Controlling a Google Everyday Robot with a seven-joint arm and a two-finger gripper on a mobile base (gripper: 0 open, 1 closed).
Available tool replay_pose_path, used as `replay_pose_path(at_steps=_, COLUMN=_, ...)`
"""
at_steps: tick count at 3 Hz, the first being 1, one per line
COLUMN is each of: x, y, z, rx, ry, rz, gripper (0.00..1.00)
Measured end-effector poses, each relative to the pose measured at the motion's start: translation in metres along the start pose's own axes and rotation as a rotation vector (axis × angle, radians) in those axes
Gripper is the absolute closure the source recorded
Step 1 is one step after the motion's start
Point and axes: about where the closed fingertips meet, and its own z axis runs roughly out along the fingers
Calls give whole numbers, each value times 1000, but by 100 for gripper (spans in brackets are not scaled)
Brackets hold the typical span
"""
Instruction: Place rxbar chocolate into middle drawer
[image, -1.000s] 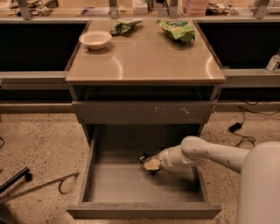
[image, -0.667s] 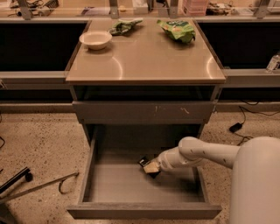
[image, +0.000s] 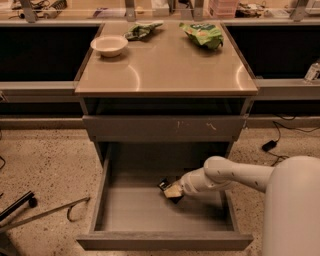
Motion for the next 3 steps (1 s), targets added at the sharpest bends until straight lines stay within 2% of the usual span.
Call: replay_pose_path(at_steps=3, x=0, y=0, z=0, rx=0, ry=0, rz=0, gripper=11)
